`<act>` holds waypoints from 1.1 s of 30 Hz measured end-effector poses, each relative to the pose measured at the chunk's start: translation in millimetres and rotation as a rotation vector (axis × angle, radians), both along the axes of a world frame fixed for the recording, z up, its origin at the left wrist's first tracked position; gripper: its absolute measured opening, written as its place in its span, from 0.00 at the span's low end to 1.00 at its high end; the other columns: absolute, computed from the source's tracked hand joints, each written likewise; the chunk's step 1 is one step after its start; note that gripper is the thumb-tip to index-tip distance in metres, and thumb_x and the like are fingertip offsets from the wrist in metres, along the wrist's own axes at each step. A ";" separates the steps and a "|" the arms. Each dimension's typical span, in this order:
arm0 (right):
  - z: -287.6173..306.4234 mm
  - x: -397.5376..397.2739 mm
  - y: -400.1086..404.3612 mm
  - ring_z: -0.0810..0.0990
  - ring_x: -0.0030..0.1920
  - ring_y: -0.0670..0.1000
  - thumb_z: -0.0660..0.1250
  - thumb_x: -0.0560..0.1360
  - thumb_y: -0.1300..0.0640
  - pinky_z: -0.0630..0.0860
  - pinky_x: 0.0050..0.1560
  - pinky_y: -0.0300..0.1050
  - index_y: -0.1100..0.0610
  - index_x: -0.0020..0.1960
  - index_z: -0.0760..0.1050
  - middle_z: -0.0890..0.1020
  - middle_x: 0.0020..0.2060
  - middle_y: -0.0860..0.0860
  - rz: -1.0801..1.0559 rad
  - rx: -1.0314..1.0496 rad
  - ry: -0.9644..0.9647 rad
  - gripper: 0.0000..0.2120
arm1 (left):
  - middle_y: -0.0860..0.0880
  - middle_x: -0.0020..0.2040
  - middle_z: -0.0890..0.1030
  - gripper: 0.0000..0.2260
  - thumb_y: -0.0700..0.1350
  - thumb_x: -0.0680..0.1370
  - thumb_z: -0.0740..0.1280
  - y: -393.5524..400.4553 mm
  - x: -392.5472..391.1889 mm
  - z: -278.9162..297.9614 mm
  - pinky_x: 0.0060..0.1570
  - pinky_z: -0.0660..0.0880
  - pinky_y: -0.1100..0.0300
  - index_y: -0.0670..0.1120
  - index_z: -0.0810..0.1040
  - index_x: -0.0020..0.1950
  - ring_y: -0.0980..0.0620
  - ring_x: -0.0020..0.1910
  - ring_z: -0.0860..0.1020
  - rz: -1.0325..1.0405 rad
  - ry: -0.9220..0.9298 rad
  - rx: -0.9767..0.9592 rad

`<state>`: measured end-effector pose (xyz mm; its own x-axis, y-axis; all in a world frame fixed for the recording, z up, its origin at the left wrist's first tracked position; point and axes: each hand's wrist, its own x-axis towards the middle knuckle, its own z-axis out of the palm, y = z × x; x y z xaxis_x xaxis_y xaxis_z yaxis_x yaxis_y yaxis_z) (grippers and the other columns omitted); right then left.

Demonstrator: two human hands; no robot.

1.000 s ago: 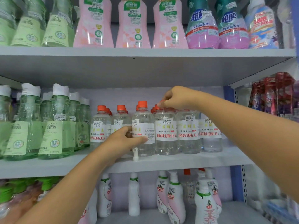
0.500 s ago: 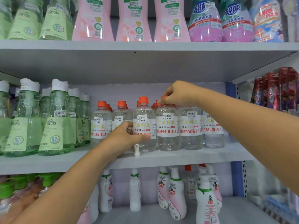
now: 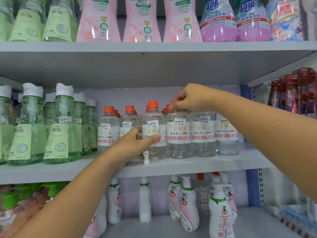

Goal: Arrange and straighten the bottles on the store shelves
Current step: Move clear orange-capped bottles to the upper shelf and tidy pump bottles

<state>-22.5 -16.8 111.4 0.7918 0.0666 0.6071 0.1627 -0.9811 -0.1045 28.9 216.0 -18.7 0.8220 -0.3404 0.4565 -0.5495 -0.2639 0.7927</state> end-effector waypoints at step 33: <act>-413.2 31.8 -163.2 0.83 0.51 0.45 0.74 0.76 0.57 0.80 0.51 0.43 0.47 0.59 0.77 0.85 0.56 0.48 0.040 1.112 0.039 0.14 | 0.58 0.55 0.86 0.20 0.46 0.74 0.78 -224.3 -14.2 -271.8 0.47 0.79 0.69 0.58 0.77 0.63 0.67 0.48 0.83 -0.025 0.281 -0.151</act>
